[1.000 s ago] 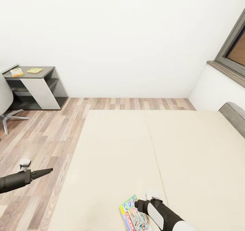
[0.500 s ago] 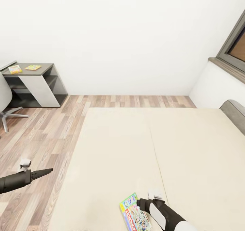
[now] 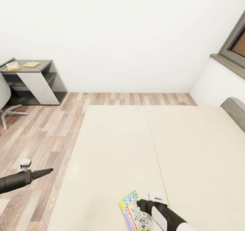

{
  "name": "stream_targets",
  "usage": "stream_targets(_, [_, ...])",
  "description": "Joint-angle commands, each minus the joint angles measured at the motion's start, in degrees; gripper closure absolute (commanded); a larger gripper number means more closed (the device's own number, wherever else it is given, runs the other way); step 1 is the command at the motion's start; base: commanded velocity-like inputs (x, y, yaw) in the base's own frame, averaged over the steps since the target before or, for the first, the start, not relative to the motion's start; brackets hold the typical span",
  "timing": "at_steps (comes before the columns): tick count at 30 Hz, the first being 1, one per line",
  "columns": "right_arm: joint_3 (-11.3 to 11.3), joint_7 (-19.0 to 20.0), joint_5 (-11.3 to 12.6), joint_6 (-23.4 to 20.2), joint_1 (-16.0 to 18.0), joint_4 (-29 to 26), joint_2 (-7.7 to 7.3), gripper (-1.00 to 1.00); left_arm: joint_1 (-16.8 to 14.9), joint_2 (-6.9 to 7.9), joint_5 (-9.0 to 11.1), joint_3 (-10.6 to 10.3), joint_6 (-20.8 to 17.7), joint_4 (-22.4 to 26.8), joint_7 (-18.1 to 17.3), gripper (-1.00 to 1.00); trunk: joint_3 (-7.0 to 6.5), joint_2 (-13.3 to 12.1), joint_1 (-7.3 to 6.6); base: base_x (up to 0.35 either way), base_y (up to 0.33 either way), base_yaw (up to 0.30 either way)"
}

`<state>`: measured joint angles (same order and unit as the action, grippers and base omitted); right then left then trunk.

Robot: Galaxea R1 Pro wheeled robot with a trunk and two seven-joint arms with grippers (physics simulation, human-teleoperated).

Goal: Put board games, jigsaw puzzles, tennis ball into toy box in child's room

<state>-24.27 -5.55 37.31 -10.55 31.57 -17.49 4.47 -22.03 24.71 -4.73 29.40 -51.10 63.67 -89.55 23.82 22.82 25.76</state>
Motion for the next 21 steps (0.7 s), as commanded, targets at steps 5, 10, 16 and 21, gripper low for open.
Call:
stream_targets(5, [-0.41, 2.27, 0.49, -0.23, 0.06, -0.02, 0.00, -1.00, -0.07, 0.00, -0.47, 0.05, -0.59, 0.05, -0.45, -1.00, 0.56, 0.10, 0.03, 0.000, 0.000, 0.000])
stream_targets(10, [-0.37, 2.92, 0.49, -0.46, 0.00, -0.19, 0.02, -1.00, -0.09, 0.05, -0.47, 0.05, -0.60, 0.05, -0.45, -1.00, 1.03, 0.10, 0.03, 0.000, 0.000, 0.000])
stream_targets(16, [-0.42, 3.06, 0.45, -0.51, -0.07, -0.31, -0.06, -1.00, -0.10, 0.09, -0.46, 0.05, -0.63, 0.05, -0.45, -1.00, 1.60, 0.10, 0.03, 0.000, 0.000, 0.000])
stream_targets(21, [-0.41, 3.08, 0.41, -0.52, -0.05, -0.41, -0.05, -1.00, -0.08, 0.08, -0.46, 0.05, -0.62, 0.05, -0.45, -1.00, 2.07, 0.10, 0.03, 0.000, 0.000, 0.000])
